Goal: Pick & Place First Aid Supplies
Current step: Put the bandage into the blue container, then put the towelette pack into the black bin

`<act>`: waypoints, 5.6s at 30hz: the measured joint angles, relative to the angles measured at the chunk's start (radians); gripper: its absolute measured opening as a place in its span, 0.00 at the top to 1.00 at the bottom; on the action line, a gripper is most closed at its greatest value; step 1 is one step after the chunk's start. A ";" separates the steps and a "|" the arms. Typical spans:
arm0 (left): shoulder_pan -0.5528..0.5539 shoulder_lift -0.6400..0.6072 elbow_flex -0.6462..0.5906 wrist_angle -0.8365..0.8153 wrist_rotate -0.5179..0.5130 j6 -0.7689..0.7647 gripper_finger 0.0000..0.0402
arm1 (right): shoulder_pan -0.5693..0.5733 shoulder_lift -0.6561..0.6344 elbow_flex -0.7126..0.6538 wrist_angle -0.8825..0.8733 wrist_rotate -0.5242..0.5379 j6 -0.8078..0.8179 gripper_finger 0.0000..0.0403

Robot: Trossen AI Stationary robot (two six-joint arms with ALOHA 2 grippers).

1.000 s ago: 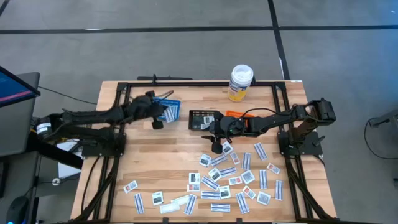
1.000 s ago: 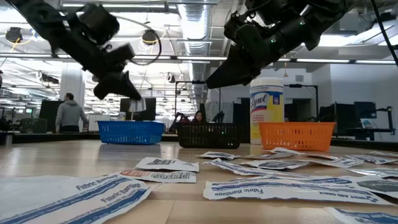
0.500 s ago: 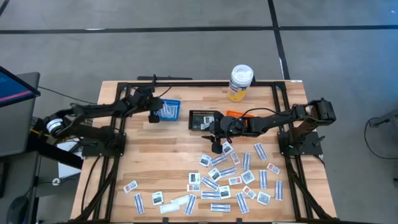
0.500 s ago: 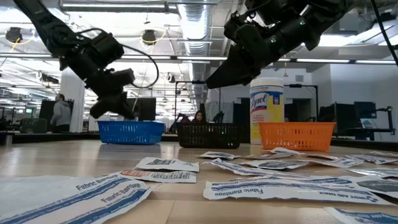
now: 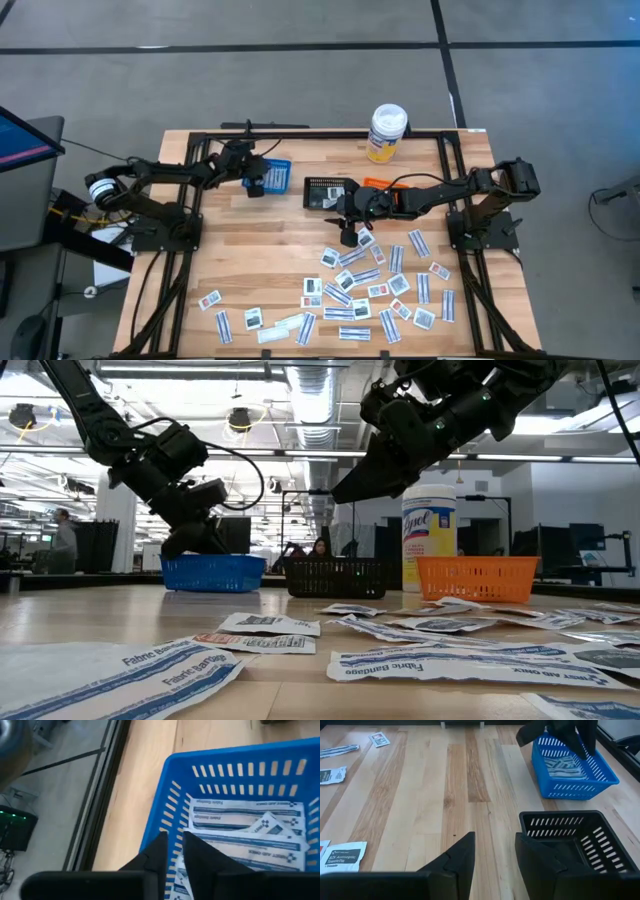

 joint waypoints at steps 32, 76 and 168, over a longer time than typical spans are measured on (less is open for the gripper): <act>-0.744 -0.003 0.000 0.197 0.097 -0.646 0.75 | 0.026 0.081 0.000 -0.002 -0.217 0.038 0.67; -0.755 -0.003 -0.001 0.188 0.096 -0.650 0.75 | 0.056 0.355 0.247 -0.362 -0.176 -0.021 0.99; -0.754 -0.003 -0.001 0.188 0.097 -0.677 0.75 | 0.044 0.365 0.338 -0.558 -0.086 0.167 0.97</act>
